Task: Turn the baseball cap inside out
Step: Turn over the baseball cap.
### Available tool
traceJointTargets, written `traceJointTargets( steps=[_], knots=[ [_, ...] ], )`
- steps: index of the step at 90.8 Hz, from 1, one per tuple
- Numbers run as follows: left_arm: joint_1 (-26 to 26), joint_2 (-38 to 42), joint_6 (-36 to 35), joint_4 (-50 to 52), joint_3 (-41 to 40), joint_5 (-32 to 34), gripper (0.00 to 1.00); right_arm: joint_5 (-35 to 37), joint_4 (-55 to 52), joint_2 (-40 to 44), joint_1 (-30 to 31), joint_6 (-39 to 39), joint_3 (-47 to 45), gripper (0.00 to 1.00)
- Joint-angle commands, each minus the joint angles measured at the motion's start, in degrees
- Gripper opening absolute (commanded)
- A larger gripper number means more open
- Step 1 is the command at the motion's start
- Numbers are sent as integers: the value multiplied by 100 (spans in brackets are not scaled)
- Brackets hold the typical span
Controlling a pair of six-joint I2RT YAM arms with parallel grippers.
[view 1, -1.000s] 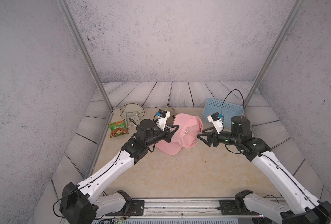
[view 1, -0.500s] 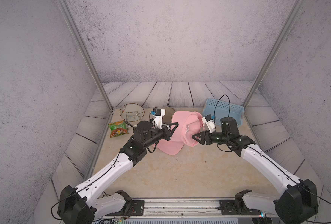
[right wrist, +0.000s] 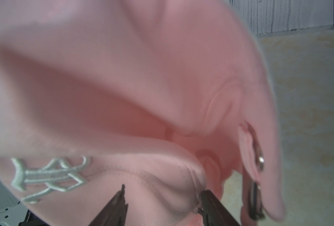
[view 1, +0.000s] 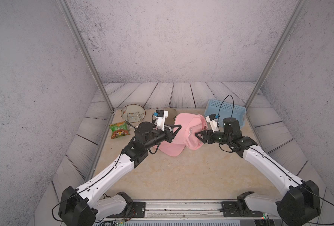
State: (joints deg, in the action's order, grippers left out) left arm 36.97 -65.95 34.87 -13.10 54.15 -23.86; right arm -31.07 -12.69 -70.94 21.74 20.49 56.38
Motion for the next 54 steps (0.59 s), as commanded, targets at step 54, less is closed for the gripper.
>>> traceJointTargets(
  steps=[54],
  knots=[
    [-65,84,295,-604,10,-44,0,-881,425,-359,7,-134,-134,52]
  ],
)
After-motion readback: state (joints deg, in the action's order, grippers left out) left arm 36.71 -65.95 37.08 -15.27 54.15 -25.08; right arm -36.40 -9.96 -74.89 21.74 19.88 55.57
